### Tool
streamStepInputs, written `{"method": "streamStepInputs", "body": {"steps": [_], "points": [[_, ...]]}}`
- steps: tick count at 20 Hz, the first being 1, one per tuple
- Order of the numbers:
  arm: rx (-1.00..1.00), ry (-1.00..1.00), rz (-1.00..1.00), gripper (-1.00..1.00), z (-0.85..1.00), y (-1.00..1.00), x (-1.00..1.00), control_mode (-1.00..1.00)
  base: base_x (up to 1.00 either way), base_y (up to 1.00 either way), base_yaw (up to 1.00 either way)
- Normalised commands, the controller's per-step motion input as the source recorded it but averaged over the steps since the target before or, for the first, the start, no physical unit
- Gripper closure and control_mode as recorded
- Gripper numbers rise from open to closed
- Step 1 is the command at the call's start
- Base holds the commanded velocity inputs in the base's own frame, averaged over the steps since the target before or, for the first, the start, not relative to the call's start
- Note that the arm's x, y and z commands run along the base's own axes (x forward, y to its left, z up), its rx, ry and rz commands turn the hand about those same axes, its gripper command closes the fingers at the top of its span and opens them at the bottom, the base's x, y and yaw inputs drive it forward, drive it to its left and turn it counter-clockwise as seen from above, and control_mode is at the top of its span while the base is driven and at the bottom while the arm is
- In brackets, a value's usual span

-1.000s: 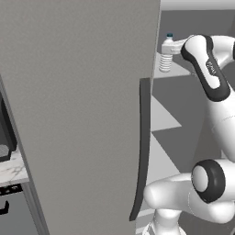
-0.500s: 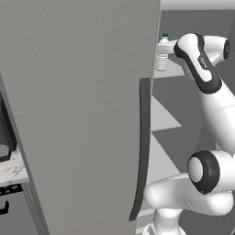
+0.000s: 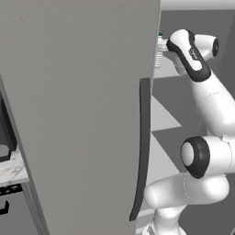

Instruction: Take the bottled waters from the counter and place them in the freezer to freeze. Close the freezer door after placing the bottles.

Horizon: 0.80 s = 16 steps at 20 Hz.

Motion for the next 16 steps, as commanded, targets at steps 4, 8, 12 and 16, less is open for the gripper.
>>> {"method": "streamStepInputs", "body": {"steps": [4, 8, 12, 16], "points": [[0.0, 0.0, 0.0, 1.0, -0.01, 0.0, 0.46, -1.0, 0.0, 0.0, 0.0], [0.0, 0.0, 0.0, 1.0, -0.03, 0.0, 0.48, -1.0, 0.0, 0.0, 0.0], [-0.01, 0.0, 0.0, 1.0, -0.05, 0.0, 0.46, -1.0, 0.0, 0.0, 0.0], [-0.03, 0.0, 0.0, 1.0, -0.16, 0.0, 0.37, -1.0, 0.0, 0.0, 0.0]]}}
